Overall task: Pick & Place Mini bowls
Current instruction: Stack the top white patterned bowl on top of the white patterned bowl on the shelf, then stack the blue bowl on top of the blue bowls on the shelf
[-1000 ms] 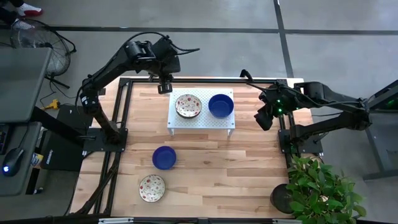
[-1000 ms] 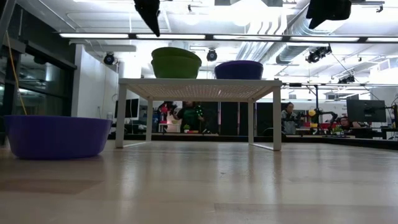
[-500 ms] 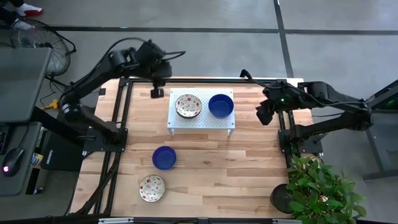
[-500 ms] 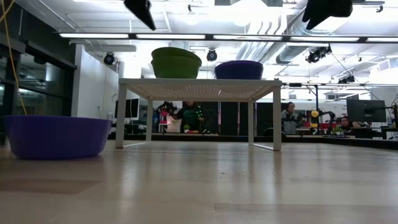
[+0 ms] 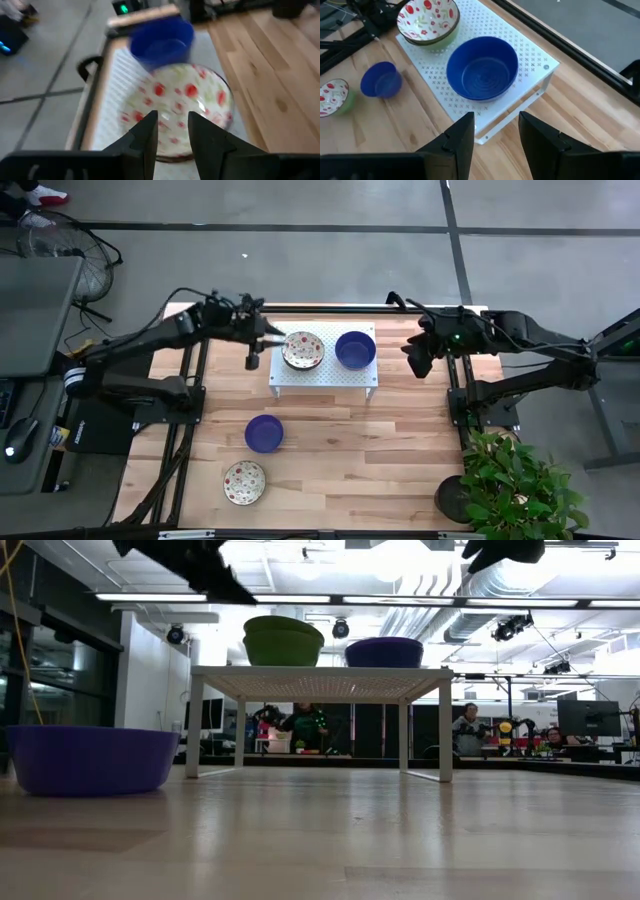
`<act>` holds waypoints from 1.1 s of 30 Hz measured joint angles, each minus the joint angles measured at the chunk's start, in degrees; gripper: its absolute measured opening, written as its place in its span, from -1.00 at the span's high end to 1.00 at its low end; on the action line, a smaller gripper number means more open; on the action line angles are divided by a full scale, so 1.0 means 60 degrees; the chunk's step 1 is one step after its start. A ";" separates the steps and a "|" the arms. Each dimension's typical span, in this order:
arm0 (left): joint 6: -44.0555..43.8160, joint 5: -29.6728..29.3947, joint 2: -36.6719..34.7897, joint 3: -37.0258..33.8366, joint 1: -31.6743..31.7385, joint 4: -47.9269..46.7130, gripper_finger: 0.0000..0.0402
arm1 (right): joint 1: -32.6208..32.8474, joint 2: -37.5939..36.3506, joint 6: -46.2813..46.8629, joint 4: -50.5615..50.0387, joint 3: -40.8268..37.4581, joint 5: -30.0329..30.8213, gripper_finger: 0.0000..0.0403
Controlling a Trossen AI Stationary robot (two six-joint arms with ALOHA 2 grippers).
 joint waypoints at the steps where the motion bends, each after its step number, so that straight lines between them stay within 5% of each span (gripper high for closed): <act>1: -0.0003 -0.0159 0.0000 -0.0186 -0.0124 0.0011 0.48 | 0.0000 0.0000 -0.0014 0.0012 0.0000 -0.0005 0.29; 10: -0.0278 -0.1328 0.0011 -0.1257 -0.1319 0.1530 0.48 | 0.0000 0.0000 -0.0032 -0.0002 0.0000 0.0027 0.29; 33: -0.0201 -0.2286 -0.0225 -0.1140 -0.1426 0.2239 0.48 | 0.0000 0.0000 0.0045 -0.0002 0.0000 -0.0195 0.29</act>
